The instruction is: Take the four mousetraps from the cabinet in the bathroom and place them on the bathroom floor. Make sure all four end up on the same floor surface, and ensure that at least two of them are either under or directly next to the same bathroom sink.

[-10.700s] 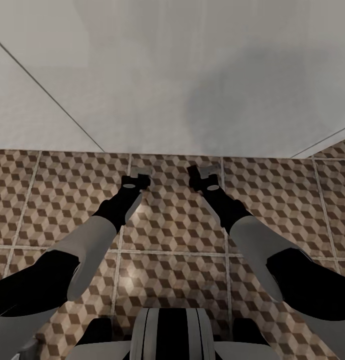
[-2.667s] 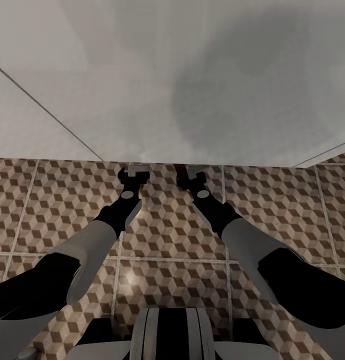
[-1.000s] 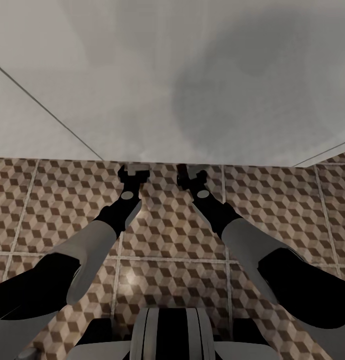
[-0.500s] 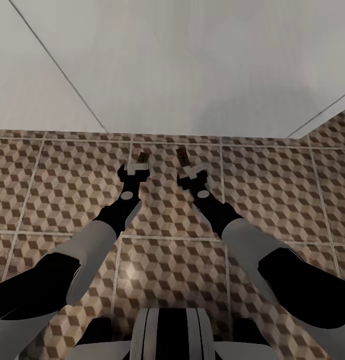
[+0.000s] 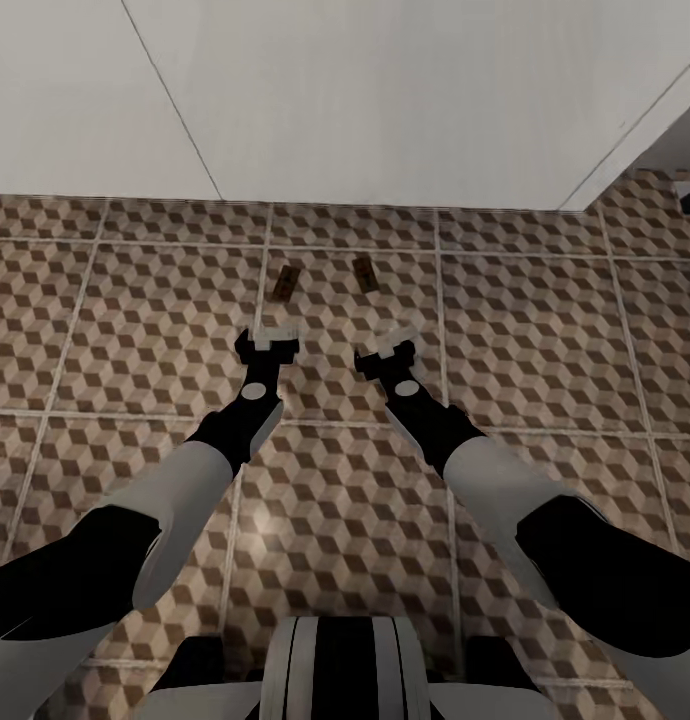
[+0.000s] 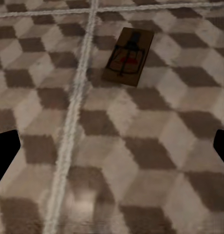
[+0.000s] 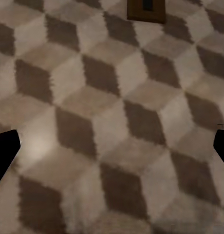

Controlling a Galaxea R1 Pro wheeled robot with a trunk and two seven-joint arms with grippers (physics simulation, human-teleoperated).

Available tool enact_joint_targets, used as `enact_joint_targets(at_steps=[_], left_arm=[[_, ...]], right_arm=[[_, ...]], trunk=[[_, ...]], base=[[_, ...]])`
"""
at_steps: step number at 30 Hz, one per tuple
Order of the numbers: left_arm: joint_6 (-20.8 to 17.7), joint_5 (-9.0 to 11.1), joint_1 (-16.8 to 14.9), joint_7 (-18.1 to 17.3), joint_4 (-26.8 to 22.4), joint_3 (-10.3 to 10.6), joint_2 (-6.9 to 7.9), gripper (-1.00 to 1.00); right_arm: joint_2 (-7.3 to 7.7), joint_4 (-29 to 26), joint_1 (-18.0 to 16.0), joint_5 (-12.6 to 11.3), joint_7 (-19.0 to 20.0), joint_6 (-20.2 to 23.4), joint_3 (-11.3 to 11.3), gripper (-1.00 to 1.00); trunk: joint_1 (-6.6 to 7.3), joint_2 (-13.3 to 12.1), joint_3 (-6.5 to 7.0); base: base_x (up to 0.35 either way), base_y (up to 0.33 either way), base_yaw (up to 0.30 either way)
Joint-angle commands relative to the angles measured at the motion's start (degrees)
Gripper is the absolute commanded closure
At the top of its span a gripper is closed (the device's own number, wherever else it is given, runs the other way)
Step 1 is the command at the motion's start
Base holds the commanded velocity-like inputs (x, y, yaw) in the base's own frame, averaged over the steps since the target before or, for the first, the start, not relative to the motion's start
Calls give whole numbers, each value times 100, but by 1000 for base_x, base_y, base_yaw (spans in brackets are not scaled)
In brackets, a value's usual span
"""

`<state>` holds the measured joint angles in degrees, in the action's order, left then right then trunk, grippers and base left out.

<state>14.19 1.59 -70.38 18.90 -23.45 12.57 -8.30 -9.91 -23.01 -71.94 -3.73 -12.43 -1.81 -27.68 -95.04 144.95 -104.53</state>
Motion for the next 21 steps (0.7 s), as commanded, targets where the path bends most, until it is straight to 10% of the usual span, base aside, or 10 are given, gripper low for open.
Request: enact_joint_targets(at_steps=[1, 21], left_arm=[[13, 17, -4, 52, 7, 49, 4, -100], [55, 17, -2, 52, 10, 53, 4, -100]], right_arm=[[3, 7, -5, -40, -39, -19, -45, -100], [4, 7, -6, -40, -40, -20, -45, -100]], trunk=[[4, 1, -2], [4, 1, -2]], base=[[-336, -5, 0], [-336, -79, 0]])
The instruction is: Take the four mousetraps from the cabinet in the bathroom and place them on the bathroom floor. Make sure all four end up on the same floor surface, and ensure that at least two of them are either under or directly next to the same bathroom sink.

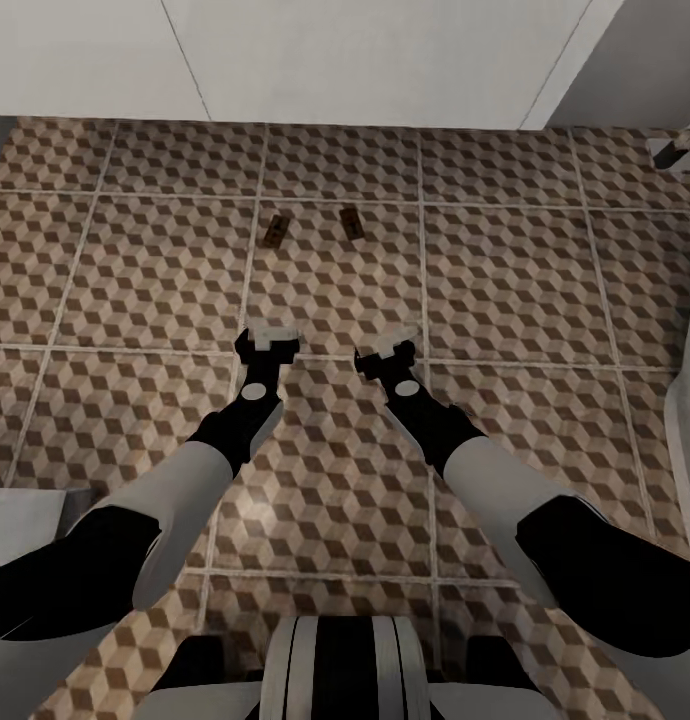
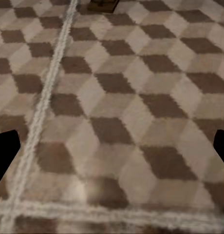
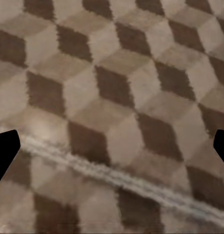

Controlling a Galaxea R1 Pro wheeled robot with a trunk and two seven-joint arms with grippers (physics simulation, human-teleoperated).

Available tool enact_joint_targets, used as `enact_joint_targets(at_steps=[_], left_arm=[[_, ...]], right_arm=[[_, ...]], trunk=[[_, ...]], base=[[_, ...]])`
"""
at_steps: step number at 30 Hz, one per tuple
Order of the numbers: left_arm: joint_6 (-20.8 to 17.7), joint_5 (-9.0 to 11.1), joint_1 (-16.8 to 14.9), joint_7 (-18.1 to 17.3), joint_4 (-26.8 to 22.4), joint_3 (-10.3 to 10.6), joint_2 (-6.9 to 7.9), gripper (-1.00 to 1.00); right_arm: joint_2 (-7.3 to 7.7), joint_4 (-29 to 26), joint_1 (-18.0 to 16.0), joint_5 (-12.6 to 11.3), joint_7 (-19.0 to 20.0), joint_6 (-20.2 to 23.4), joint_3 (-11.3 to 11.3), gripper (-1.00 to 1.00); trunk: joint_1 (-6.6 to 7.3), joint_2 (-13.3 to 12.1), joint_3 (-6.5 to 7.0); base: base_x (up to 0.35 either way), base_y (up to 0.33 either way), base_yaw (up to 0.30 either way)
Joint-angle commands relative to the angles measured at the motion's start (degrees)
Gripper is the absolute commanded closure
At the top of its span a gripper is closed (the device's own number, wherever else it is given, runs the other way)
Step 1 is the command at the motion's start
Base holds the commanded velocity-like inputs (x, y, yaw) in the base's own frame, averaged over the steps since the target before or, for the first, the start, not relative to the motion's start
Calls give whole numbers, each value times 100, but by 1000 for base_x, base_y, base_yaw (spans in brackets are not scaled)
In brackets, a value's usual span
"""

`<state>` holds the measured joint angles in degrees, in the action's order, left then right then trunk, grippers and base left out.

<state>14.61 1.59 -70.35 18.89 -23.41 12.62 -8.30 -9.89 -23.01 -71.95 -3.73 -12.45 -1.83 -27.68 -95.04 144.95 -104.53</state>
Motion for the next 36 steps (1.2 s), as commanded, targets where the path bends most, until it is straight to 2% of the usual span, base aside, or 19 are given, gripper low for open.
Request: enact_joint_targets(at_steps=[1, 16, 22, 30, 36], left_arm=[[28, 17, -3, 53, 8, 48, 4, -100], [91, 12, 11, 52, -1, 48, 12, -100], [153, 9, 17, 66, -27, 48, 13, -100], [360, -5, 41, 424, -35, 111, 13, -100], [400, -8, 48, 613, -26, 272, 15, -100]], right_arm=[[3, 7, -5, -40, -37, -19, -45, -100], [10, 6, -4, -40, -33, -20, -45, -100], [13, 5, -4, -40, -31, -20, -45, -100], [13, 3, -4, -40, -30, -20, -45, -100], [13, 2, -4, -40, -30, -20, -45, -100]], trunk=[[4, 1, -2], [4, 1, -2], [4, 1, -2], [4, 1, -2], [4, 1, -2]], base=[[-336, -106, 0], [-336, -104, 0], [-156, -40, 0], [-38, -7, 0], [-135, -1, 0]])
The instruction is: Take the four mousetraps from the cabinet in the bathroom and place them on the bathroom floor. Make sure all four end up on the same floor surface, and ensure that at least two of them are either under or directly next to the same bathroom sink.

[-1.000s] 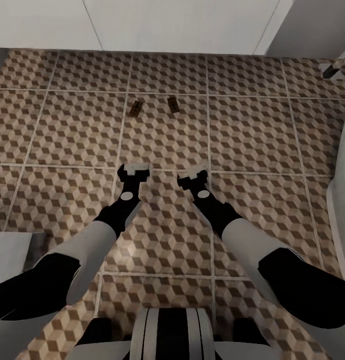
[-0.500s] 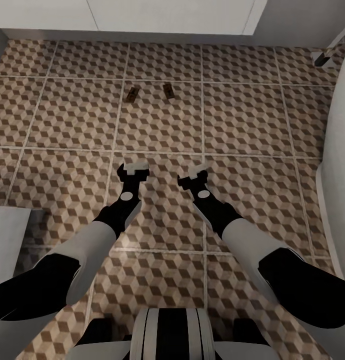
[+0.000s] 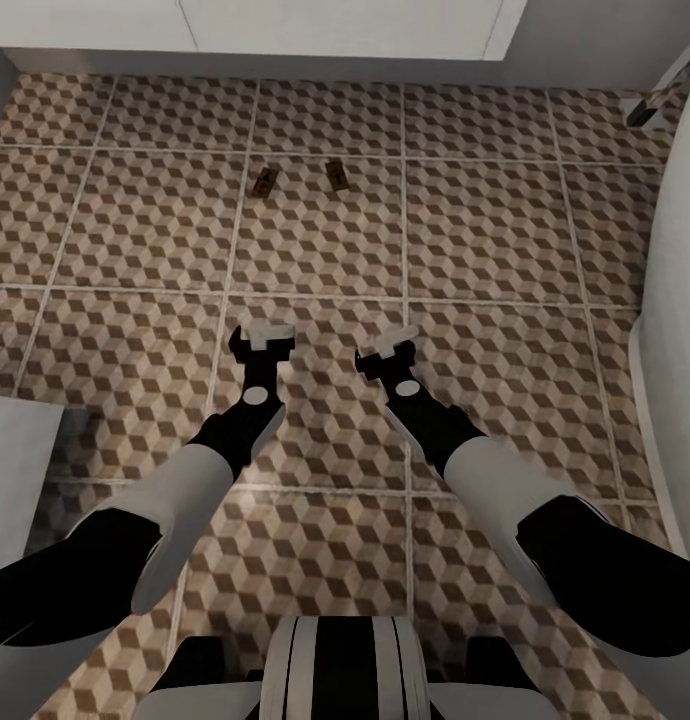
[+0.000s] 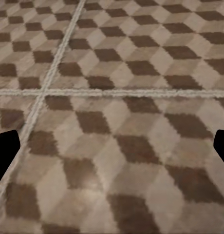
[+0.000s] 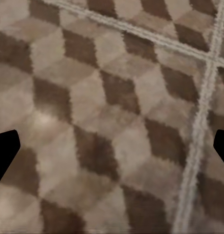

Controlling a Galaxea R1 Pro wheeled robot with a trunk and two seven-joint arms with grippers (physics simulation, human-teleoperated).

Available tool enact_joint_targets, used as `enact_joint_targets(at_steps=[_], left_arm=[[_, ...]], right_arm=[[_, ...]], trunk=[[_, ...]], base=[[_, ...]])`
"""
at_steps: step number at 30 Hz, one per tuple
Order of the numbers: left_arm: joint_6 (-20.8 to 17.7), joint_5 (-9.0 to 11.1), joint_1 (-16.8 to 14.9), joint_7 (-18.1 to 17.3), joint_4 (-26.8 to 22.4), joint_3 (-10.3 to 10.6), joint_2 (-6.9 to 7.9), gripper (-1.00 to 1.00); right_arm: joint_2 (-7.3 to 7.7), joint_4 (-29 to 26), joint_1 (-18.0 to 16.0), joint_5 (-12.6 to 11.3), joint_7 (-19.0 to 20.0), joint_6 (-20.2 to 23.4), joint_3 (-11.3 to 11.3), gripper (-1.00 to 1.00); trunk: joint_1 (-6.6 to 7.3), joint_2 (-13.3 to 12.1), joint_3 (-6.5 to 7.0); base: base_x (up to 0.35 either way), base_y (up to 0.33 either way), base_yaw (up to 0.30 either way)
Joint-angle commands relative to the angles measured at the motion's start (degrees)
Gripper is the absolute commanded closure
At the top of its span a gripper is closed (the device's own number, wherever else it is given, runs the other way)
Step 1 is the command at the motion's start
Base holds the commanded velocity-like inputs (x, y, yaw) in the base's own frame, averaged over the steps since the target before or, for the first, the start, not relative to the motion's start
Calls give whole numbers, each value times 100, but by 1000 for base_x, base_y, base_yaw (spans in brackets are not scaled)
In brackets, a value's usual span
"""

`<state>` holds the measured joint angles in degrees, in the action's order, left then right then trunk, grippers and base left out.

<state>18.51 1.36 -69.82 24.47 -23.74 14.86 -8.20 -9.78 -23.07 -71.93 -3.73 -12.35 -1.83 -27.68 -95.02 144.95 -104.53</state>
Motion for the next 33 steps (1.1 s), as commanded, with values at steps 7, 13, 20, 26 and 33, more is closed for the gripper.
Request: enact_joint_targets(at_steps=[7, 13, 20, 26, 33], left_arm=[[25, 8, 53, 142, -3, 118, 10, -100], [29, 5, 99, 203, -50, 129, 11, -100], [23, 5, 107, 213, -71, 131, 11, -100], [22, 5, 109, 215, -76, 132, 11, -100], [20, 7, 110, 216, -72, 132, 11, -100]], right_arm=[[9, 6, -5, -40, -39, -19, -45, -100], [11, 5, -5, -40, -39, -19, -45, -100], [17, 6, -5, -40, -39, -19, -45, -100], [21, 6, -5, -40, -39, -23, -46, -100], [60, 10, -5, -40, -35, -76, -48, -100]], trunk=[[2, 1, -2], [9, -3, 64], [27, -12, 219], [43, -20, 352], [61, -30, 507]], base=[[-36, 0, 0], [-5, 0, 0], [-1, 0, 0], [0, 0, 0], [0, 0, 0]])
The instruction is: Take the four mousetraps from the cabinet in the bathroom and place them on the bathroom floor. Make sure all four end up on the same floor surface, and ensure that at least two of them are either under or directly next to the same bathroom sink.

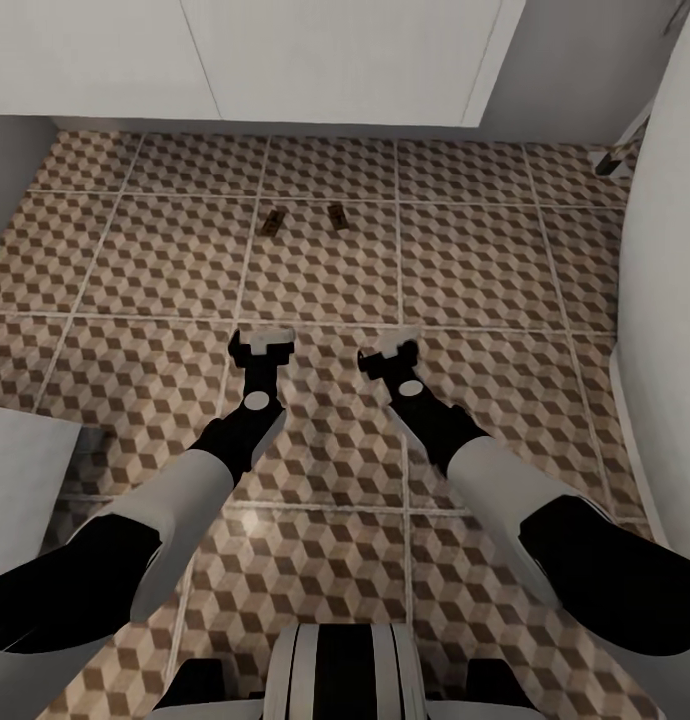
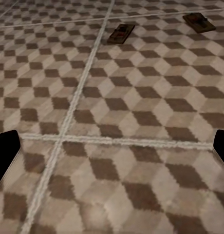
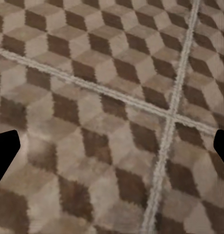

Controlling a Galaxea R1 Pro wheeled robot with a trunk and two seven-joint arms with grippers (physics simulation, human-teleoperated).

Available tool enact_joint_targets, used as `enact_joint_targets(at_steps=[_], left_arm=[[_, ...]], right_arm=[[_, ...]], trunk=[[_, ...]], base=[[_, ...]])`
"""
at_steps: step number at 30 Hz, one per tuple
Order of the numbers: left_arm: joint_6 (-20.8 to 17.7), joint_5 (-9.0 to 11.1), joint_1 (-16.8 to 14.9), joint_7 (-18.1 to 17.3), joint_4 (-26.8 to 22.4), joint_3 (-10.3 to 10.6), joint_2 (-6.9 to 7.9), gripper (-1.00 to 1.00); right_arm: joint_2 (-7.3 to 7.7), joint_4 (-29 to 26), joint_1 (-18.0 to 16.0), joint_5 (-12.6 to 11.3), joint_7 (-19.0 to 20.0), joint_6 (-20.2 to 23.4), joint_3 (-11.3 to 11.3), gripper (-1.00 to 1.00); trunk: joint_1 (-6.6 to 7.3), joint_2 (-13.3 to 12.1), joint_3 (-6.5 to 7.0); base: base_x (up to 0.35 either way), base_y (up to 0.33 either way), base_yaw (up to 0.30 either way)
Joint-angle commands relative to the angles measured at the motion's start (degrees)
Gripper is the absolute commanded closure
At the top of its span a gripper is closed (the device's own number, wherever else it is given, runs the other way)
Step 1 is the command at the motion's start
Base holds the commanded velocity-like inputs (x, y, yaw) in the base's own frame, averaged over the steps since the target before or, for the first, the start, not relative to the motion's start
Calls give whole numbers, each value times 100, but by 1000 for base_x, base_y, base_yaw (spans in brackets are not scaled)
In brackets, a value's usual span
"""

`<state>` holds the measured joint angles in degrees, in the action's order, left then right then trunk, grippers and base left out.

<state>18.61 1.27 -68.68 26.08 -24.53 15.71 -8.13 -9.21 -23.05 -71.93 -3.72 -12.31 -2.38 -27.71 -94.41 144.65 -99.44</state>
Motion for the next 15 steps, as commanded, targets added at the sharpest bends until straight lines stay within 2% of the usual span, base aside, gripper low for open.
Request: enact_joint_targets(at_steps=[1, 15], left_arm=[[8, 17, -5, 55, 9, 46, 4, -100], [2, 38, 58, 48, 41, 46, 4, -100]], right_arm=[[14, 9, -5, -41, -38, -37, -46, -100], [83, 36, -1, -52, -27, -166, -49, -100]], trunk=[[3, 0, 20], [39, -19, 330]], base=[[0, 0, 0], [0, 0, 0]])
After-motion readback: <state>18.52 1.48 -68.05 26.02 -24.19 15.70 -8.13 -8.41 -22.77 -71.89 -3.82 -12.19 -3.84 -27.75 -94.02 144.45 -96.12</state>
